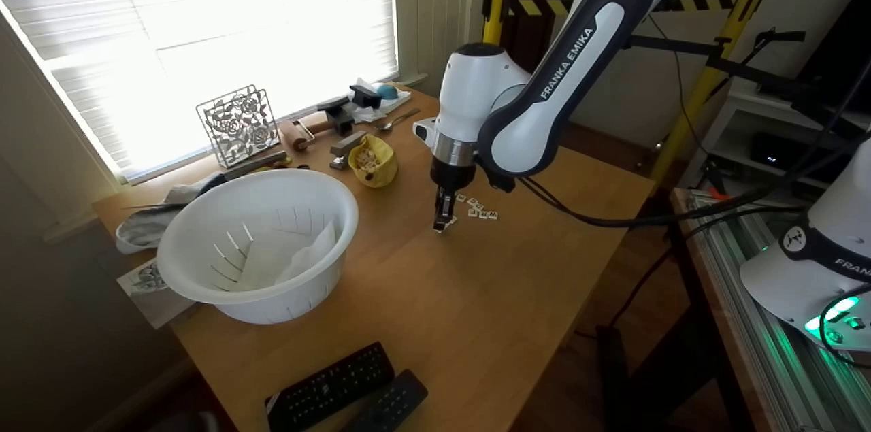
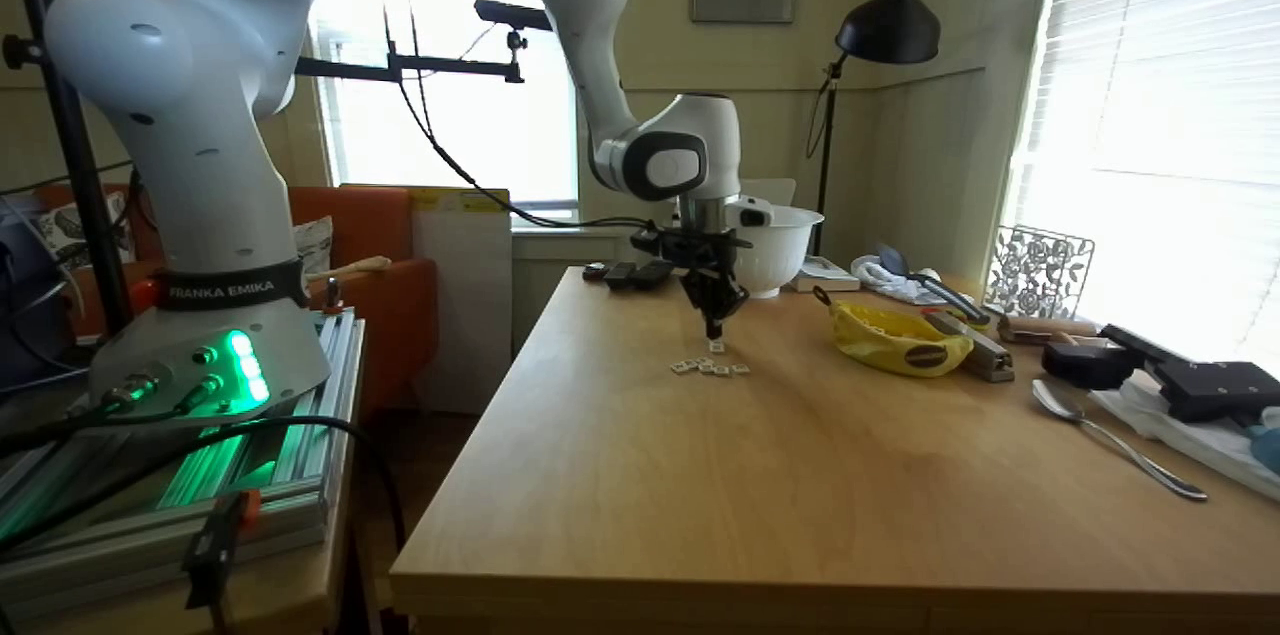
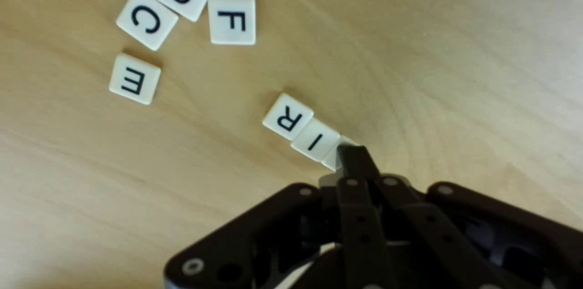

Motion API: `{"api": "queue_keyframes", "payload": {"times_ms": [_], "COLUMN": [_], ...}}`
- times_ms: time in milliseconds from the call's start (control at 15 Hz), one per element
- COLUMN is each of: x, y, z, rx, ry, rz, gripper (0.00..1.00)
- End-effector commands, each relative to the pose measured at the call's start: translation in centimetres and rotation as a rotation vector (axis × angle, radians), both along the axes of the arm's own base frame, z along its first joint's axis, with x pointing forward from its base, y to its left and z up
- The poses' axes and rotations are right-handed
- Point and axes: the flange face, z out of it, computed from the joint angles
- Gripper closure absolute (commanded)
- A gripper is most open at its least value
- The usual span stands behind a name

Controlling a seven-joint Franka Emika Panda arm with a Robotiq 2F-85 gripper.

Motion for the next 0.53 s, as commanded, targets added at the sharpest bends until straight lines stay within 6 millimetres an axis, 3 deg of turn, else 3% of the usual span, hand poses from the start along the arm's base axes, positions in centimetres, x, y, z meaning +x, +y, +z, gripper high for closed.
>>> {"api": "queue_keyframes", "payload": {"times_ms": [0,467], "x": [0.4,0.4], "y": [0.1,-0.4], "z": [-0.3,1.2], "rx": [0.010,0.017], "ry": [0.017,-0.002], "rz": [-0.036,-0.063], "gripper": [1.00,1.00]}}
